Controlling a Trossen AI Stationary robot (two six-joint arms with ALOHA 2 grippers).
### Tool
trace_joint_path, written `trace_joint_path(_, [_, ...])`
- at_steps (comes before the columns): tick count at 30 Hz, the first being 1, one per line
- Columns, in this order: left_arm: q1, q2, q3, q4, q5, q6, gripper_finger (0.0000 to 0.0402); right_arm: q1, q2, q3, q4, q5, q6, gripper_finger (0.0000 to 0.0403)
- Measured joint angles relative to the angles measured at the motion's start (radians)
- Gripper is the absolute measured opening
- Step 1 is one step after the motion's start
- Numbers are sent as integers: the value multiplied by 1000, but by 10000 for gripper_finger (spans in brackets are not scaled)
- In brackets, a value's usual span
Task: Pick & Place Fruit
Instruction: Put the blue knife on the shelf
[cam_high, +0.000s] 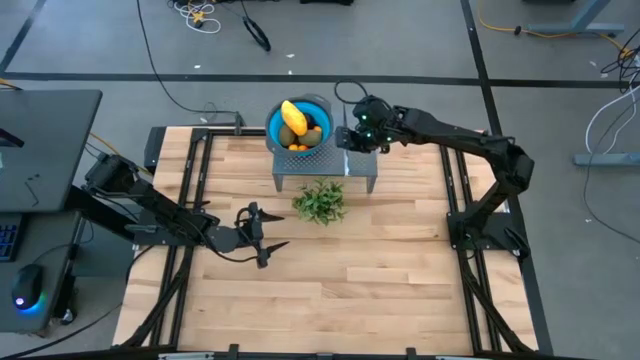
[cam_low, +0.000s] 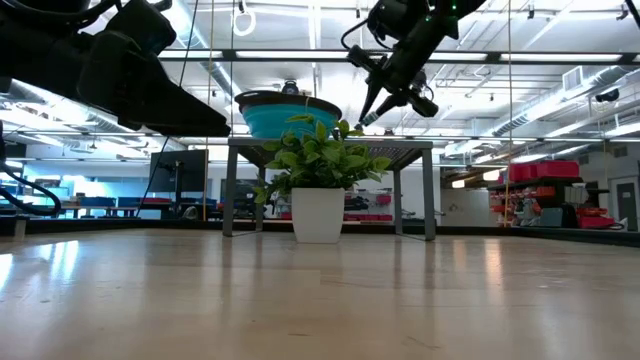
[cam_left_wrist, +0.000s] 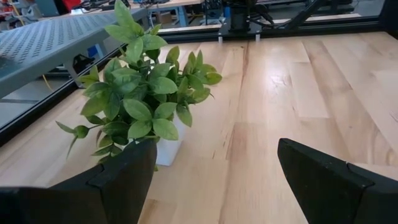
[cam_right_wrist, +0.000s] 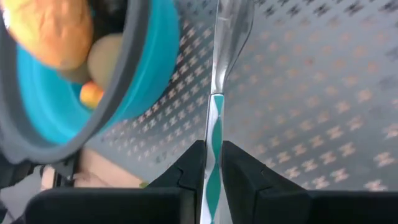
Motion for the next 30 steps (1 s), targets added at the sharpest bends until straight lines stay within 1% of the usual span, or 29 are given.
trace_joint_path(7, [0, 0, 0, 0, 0, 0, 343, -33, 0, 0, -22, 1, -25, 54])
trace_joint_path(17, [0, 0, 0, 0, 0, 0, 343, -44, 0, -50, 20, 0, -32, 54])
trace_joint_path(30, [0, 0, 0, 0, 0, 0, 343, -59, 0, -50, 21, 9, -79, 54])
